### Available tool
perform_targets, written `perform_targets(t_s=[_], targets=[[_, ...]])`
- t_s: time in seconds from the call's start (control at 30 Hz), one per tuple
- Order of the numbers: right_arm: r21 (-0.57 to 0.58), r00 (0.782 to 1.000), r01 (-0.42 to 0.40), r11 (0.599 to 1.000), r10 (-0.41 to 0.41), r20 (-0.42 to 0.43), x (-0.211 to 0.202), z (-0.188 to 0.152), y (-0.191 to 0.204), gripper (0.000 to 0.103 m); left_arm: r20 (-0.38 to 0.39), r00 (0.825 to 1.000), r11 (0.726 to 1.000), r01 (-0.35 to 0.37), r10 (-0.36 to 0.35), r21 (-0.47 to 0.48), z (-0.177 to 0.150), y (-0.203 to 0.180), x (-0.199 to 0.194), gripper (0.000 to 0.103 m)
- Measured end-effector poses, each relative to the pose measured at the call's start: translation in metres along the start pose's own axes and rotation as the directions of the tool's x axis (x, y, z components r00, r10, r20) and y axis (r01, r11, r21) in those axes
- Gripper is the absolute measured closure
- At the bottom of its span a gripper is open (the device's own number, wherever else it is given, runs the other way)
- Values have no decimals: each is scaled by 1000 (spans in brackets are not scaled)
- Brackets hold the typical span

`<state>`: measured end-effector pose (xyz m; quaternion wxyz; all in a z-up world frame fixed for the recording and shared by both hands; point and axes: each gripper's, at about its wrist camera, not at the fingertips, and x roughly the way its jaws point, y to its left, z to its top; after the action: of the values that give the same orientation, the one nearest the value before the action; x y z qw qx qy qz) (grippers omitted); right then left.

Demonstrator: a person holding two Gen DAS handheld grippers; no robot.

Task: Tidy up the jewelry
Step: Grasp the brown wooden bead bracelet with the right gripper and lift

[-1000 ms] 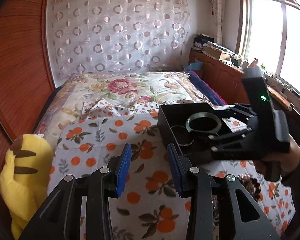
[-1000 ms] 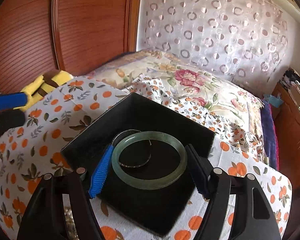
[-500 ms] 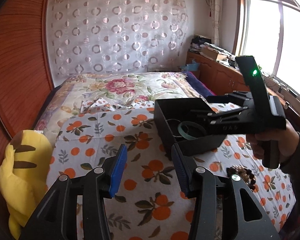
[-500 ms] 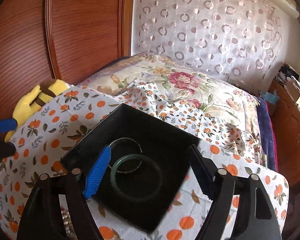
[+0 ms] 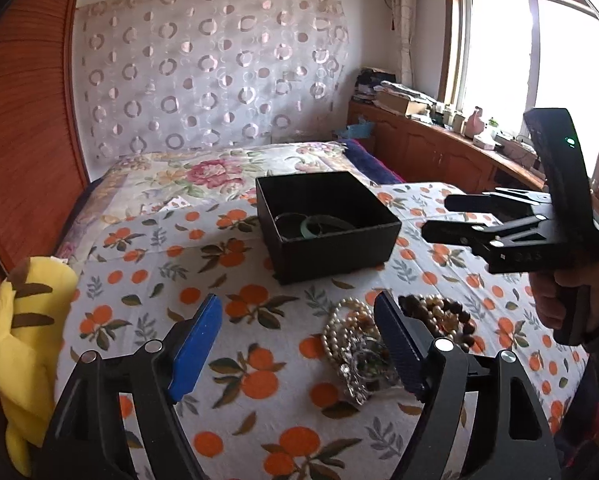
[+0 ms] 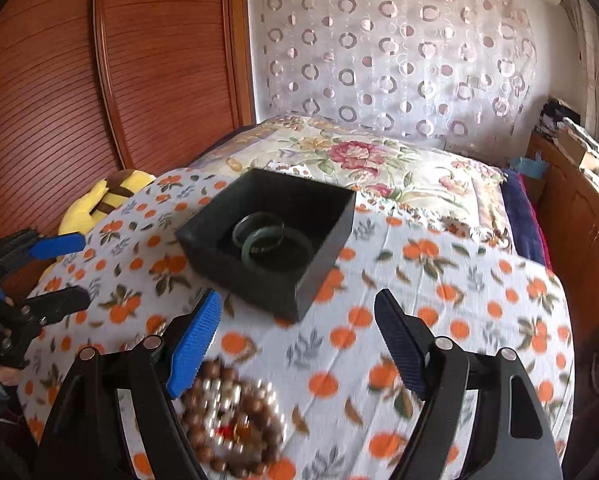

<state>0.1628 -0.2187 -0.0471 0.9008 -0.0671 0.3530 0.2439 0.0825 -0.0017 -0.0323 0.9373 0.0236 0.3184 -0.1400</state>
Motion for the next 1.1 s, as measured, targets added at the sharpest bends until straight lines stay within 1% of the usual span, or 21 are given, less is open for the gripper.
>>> perform_targets(t_s=[0.03, 0.1, 0.13, 0.2, 0.27, 0.33, 0.4, 0.47, 0.6, 0.8, 0.93, 1.03, 1.1], targets=[[-2, 1000, -3, 1000, 3, -3, -2, -4, 1, 28, -2, 1000, 1000, 0, 0, -4, -2, 0, 0, 26], [-11, 1000, -8, 1000, 8, -8, -5, -13, 6, 35, -1, 1000, 1000, -1, 1, -15, -6, 0, -1, 16], [-18, 1000, -14, 1000, 14, -13, -6, -18, 10, 37, 1, 1000, 1000, -6, 6, -24, -9, 1, -1, 15], [-26, 1000, -25, 999, 24, -18, -7, -24, 18, 44, -2, 1000, 999, -15, 15, -46, -14, 4, -1, 12], [-32, 998, -49, 998, 48, -28, -7, -31, 26, 50, -4, 1000, 998, -11, 10, -65, -18, 7, -1, 9], [-45, 997, -65, 997, 63, -40, -5, -39, 36, 54, 1, 1000, 997, -18, 18, -75, -21, 10, -1, 8], [-58, 996, -79, 995, 75, -53, -2, -45, 46, 60, 6, 999, 997, -35, 36, -74, -23, 11, -3, 8], [-64, 995, -87, 994, 83, -60, 0, -49, 53, 63, 6, 999, 997, -35, 36, -75, -25, 12, -4, 8], [-97, 996, -52, 994, 46, -72, 2, -56, 62, 67, 13, 999, 997, -36, 37, -75, -27, 11, -9, 8], [-133, 997, -2, 991, -8, -75, -1, -60, 70, 68, 12, 999, 996, -36, 37, -76, -28, 11, -10, 8], [-112, 998, -29, 993, 22, -63, -11, -63, 70, 68, 6, 999, 997, -36, 37, -72, -32, 7, -14, 8], [-108, 996, -43, 993, 35, -79, -11, -67, 71, 68, 5, 999, 997, -36, 36, -69, -34, 4, -15, 8], [-111, 995, -43, 993, 33, -89, -7, -69, 72, 70, 5, 999, 997, -35, 35, -70, -34, 4, -15, 8]])
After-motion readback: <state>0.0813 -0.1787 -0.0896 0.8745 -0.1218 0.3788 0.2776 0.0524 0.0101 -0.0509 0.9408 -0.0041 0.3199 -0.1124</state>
